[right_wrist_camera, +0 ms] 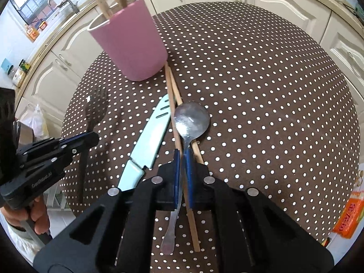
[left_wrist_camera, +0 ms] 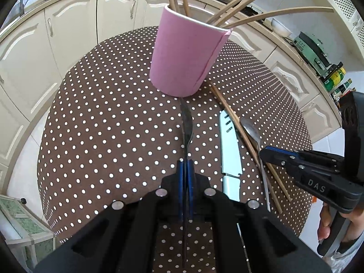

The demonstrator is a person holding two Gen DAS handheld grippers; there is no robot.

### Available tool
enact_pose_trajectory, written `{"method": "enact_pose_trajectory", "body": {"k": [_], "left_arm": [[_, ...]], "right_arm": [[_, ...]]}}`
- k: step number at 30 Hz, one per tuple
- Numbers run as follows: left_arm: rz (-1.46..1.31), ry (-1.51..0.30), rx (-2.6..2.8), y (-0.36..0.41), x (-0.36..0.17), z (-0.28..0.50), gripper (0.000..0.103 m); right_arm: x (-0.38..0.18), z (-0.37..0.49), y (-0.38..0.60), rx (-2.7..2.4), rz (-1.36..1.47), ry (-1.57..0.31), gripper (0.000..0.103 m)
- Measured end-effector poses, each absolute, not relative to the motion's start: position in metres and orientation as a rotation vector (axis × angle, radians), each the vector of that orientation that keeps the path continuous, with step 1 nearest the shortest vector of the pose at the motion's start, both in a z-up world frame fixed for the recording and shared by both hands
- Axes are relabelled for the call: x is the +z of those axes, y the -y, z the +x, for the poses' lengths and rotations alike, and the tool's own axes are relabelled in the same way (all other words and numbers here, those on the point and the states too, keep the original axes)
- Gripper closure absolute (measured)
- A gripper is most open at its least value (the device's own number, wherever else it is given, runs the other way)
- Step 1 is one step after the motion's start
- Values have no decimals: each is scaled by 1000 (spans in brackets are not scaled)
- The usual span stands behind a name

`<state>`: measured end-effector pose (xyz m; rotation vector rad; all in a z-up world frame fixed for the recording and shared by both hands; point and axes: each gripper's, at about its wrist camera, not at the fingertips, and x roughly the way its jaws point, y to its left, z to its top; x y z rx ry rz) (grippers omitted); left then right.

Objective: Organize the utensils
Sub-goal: 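Close the right tool on the metal spoon's handle, then lift both held spoons upright and carry them above the pink cup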

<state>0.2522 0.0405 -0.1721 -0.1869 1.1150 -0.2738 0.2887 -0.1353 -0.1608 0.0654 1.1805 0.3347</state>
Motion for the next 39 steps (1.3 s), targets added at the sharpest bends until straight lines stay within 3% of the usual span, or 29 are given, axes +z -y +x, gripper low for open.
{"method": "enact_pose_trajectory", "body": {"k": [27, 39], "left_arm": [[-198, -1166, -286, -33, -191, 266, 99], [-241, -1006, -361, -32, -161, 250, 99]], "right_arm": [[-186, 350, 163, 338, 188, -1192, 97], [-163, 331, 203, 372, 250, -1033, 99]]}}
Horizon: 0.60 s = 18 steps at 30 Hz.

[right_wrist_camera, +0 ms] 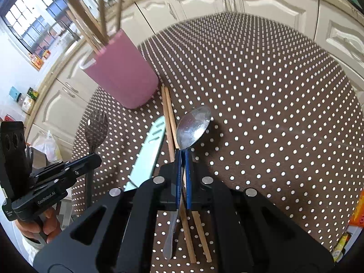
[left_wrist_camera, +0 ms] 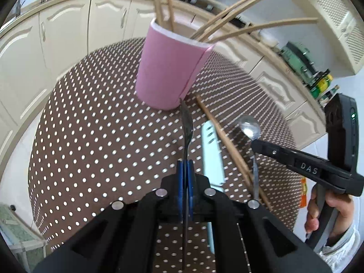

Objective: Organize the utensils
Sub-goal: 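Lift both held spoons upright and carry them above the pink cup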

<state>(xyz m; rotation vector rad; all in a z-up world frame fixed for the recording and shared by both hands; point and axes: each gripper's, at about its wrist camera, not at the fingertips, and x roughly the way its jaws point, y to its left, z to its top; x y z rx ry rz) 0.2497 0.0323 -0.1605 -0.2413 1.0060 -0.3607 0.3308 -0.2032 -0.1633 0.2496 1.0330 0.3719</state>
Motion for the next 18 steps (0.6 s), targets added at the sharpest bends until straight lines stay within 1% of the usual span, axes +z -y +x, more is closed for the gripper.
{"method": "enact_pose_trajectory", "body": {"k": [13, 18], "left_arm": [[-250, -616, -484, -39, -98, 210, 99], [-248, -476, -464, -38, -74, 210, 99]], "right_arm": [[-85, 285, 241, 381, 240, -655, 101], [-52, 268, 222, 392, 194, -559, 101]]}}
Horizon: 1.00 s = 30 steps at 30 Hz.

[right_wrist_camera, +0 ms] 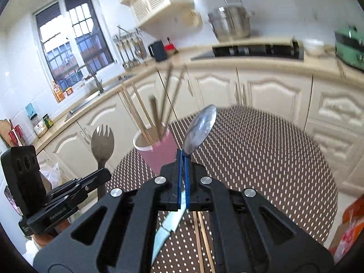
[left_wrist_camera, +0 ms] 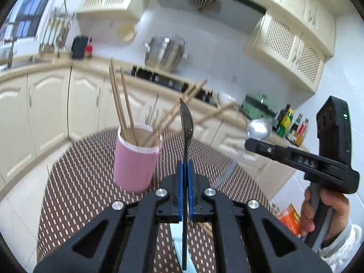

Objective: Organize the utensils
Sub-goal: 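Lift both held spoons upright and carry them above the pink cup, then lower the black spoon into the pink cup and open the left tool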

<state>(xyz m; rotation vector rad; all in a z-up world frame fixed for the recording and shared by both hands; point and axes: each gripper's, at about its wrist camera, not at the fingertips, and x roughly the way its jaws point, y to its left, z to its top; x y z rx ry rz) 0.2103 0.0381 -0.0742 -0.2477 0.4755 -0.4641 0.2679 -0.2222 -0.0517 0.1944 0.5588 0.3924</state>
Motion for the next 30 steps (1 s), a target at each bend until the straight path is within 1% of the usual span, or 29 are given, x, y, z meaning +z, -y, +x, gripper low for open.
{"method": "enact_pose_trajectory", "body": {"k": [6, 14, 20, 30], "left_arm": [[-279, -345, -416, -44, -54, 226, 99], [-331, -220, -384, -50, -34, 259, 99], [-364, -169, -343, -55, -36, 292, 99], [-317, -159, -281, -48, -66, 331, 99]], "right_arm": [[-23, 261, 195, 423, 136, -446, 101], [0, 283, 148, 430, 50, -352, 101], [-7, 309, 128, 415, 4, -346, 101], [-27, 336, 117, 413, -40, -404, 101]]}}
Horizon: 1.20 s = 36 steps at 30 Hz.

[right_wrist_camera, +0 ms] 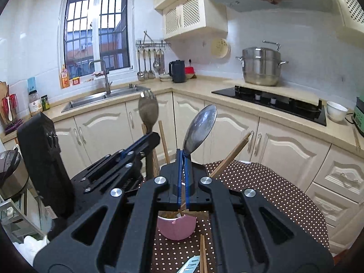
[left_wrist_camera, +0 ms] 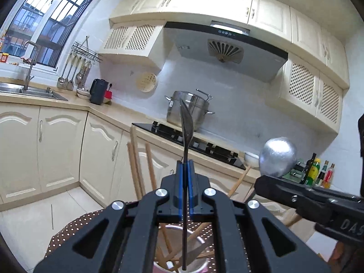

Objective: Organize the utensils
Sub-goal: 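Lower the black spoon into the pink cup and open the left tool, then lower the metal spoon into the pink cup and open the right tool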

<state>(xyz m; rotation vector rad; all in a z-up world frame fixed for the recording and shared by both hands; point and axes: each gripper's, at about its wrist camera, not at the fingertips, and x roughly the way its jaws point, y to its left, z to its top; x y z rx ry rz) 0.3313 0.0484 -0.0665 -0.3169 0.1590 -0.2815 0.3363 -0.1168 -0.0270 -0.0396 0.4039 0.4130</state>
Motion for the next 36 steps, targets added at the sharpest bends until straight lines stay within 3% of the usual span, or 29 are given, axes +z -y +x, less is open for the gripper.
{"method": "enact_pose_trajectory", "body": {"k": [13, 15, 17, 22, 29, 36], "left_arm": [[-291, -237, -276, -51, -92, 336, 98], [-300, -244, -281, -53, -92, 333, 93], [-307, -249, -285, -56, -90, 329, 81], [-314, -260, -296, -61, -85, 322, 80], [-305, -274, -280, -63, -71, 308, 70], [-303, -278, -274, -67, -58, 294, 69]], "right_arm": [[-28, 341, 109, 421, -74, -431, 101], [-28, 341, 109, 422, -72, -437, 101], [-27, 340, 108, 423, -75, -442, 101], [-26, 339, 106, 419, -86, -453, 101], [-24, 338, 105, 412, -88, -470, 100], [-23, 336, 103, 393, -83, -483, 100]]}}
